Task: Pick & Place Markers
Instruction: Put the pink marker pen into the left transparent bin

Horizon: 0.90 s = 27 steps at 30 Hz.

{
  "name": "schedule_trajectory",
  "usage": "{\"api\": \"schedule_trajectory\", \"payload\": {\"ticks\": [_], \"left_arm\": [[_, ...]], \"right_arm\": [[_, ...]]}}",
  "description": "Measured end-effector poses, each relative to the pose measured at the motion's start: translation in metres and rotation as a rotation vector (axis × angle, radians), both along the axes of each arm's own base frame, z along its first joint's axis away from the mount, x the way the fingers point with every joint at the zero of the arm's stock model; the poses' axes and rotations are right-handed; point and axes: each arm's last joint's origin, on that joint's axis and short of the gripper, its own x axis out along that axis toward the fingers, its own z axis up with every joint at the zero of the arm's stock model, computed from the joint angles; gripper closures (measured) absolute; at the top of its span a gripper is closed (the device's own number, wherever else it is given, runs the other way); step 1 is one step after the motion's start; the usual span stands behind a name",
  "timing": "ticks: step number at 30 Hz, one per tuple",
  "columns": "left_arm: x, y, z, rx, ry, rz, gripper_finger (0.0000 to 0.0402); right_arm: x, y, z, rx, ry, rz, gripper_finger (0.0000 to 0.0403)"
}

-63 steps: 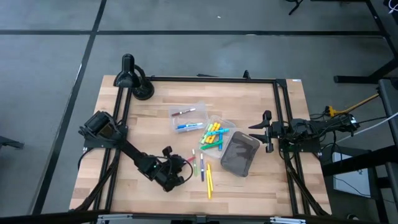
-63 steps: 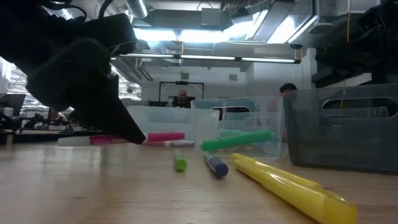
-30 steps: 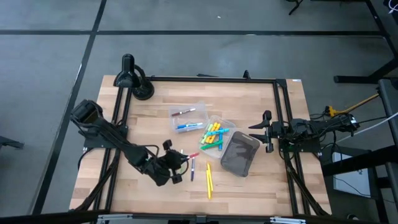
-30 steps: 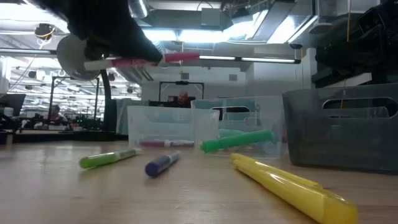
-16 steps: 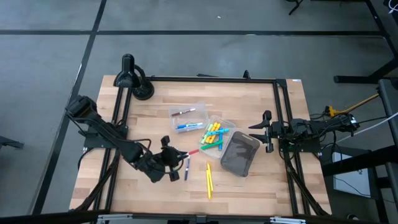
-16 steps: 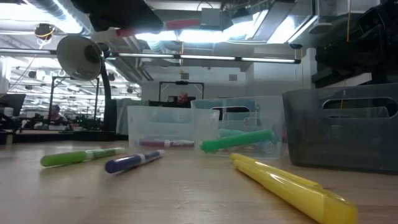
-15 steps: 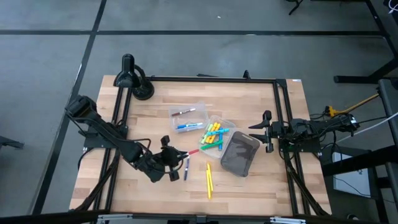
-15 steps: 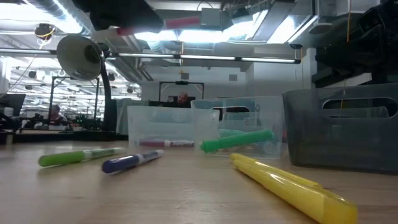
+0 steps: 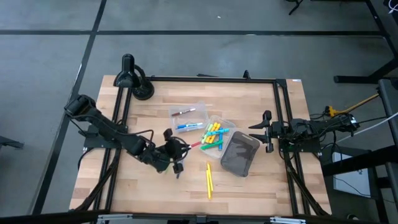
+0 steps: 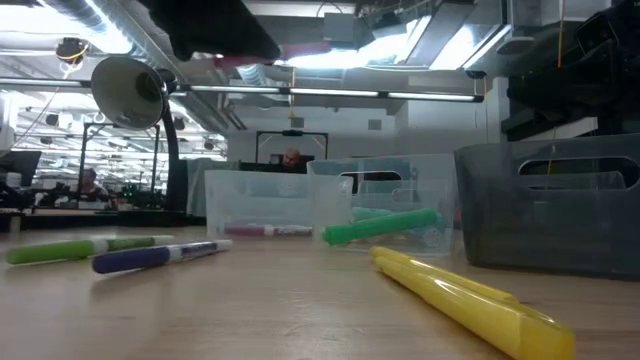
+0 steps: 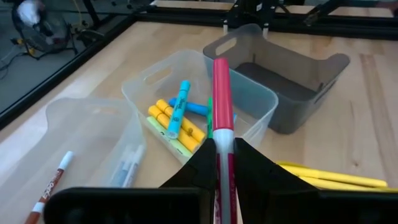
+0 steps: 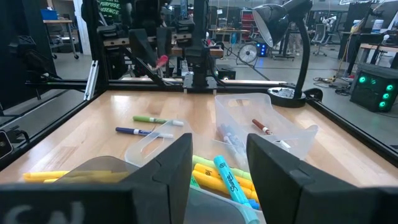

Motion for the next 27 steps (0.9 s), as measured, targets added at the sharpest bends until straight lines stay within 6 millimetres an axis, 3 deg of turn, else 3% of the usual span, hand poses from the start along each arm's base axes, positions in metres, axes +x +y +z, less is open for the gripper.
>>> {"api": "schedule_trajectory", "payload": {"ticks": [14,27], "left_arm": [[0.012,0.032,0.0,-0.037,0.045,0.029,0.0373],[-0.004,0.07,0.019,-0.016,0.099,0.129,0.0373]], "right_arm": [[0.0,0.0,0.0,0.0,0.0,0.0,0.0251],[0.0,0.0,0.0,0.0,0.0,0.0,0.0251]]}}
